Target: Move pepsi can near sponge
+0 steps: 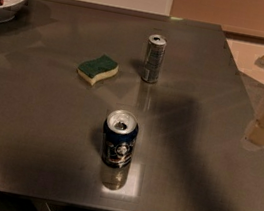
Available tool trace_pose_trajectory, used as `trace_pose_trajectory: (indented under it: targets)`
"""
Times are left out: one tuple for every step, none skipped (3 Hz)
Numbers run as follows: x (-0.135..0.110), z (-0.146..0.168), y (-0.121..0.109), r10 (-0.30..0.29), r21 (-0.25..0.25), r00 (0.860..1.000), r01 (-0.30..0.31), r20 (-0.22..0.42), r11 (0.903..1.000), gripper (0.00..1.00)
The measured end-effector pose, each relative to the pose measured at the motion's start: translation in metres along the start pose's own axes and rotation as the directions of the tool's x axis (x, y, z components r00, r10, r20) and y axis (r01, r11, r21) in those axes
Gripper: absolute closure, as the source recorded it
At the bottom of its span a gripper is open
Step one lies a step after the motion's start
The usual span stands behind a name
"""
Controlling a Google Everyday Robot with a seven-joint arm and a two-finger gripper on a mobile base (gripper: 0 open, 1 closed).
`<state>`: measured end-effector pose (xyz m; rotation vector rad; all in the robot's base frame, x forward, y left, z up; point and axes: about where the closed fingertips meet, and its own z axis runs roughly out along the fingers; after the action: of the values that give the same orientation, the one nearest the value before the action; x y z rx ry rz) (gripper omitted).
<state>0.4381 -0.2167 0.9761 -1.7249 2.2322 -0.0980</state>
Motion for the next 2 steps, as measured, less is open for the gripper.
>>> trace_pose_trajectory:
  targets:
    - [0.0,0.0,0.0,0.0,0.0,1.0,0.0,0.0,1.0,0.0]
    - [-0.014,0.004,0.006,-0.01,-0.02,0.997,0.012,0.072,0.9997,0.0]
